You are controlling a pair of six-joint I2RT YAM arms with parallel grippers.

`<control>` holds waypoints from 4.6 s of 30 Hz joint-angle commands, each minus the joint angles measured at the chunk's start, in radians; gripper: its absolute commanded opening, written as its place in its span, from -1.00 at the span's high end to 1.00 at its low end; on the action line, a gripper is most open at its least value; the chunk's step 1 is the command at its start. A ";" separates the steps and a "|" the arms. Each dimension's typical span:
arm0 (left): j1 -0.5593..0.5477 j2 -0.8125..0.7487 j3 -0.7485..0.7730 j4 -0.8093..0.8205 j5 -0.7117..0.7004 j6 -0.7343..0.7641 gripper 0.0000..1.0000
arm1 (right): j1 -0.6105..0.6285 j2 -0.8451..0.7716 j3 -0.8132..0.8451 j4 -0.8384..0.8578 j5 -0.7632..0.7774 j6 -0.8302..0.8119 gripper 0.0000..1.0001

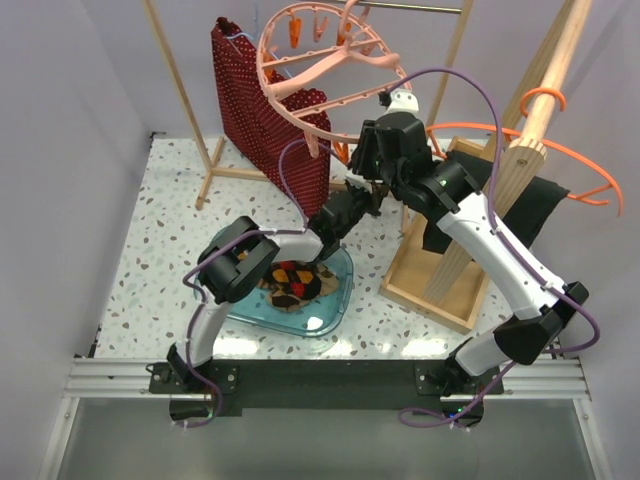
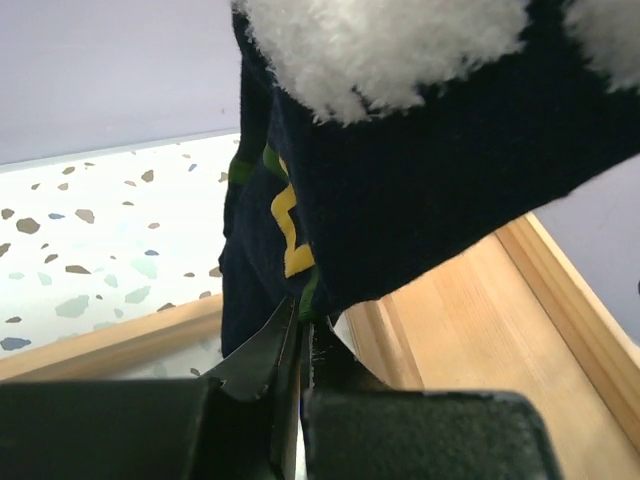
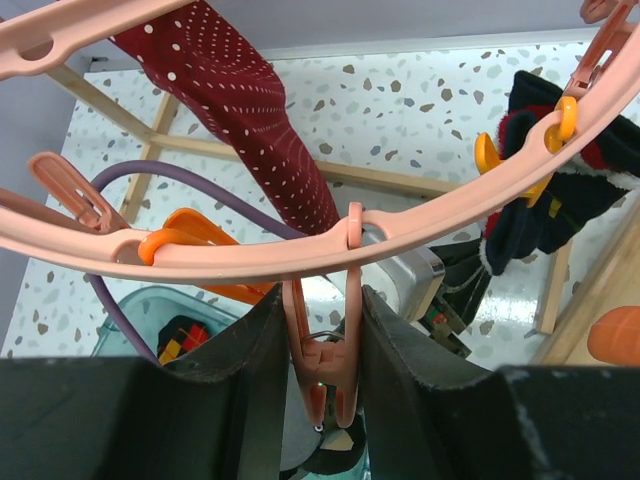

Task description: Remove the socks clipped to the hanger

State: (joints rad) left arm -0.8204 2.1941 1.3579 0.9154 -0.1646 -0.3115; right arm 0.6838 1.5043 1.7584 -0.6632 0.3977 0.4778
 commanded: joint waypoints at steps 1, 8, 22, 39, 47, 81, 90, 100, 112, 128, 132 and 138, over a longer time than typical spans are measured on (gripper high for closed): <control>0.003 -0.091 0.000 0.007 0.059 0.005 1.00 | -0.001 -0.046 -0.007 -0.009 -0.025 0.008 0.32; -0.002 -0.249 -0.123 -0.032 0.160 -0.058 1.00 | 0.000 -0.058 0.006 -0.071 -0.046 0.004 -0.01; -0.006 -0.514 -0.335 -0.124 0.295 -0.181 1.00 | 0.000 -0.153 0.007 -0.199 0.006 -0.038 -0.29; -0.006 -0.796 -0.456 -0.289 0.320 -0.190 1.00 | 0.002 -0.154 0.061 -0.277 0.164 -0.051 -0.29; -0.006 -0.918 -0.476 -0.381 0.313 -0.172 1.00 | 0.000 -0.102 0.165 -0.302 0.181 -0.057 -0.29; 0.060 -0.981 -0.537 -0.461 0.356 -0.227 1.00 | -0.130 -0.154 -0.051 0.107 -0.313 0.047 -0.35; 0.060 -0.959 -0.536 -0.463 0.375 -0.232 1.00 | -0.130 -0.164 0.032 0.068 -0.376 0.041 -0.58; 0.060 -1.031 -0.548 -0.515 0.372 -0.218 1.00 | -0.128 -0.116 0.145 -0.113 -0.042 -0.088 -0.43; 0.060 -1.122 -0.531 -0.596 0.376 -0.212 1.00 | -0.128 -0.065 0.105 -0.033 -0.057 -0.110 -0.33; 0.060 -1.212 -0.533 -0.656 0.387 -0.215 1.00 | -0.130 -0.079 -0.034 0.146 -0.140 -0.042 -0.24; 0.060 -1.215 -0.536 -0.655 0.387 -0.221 1.00 | -0.130 -0.066 -0.043 0.192 -0.149 -0.033 -0.22; 0.060 -1.199 -0.540 -0.633 0.395 -0.233 1.00 | -0.130 -0.064 -0.095 0.301 -0.174 -0.011 -0.13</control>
State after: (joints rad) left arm -0.7631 0.9977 0.8150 0.2535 0.2104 -0.5320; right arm 0.5598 1.4361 1.6981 -0.5323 0.2348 0.4335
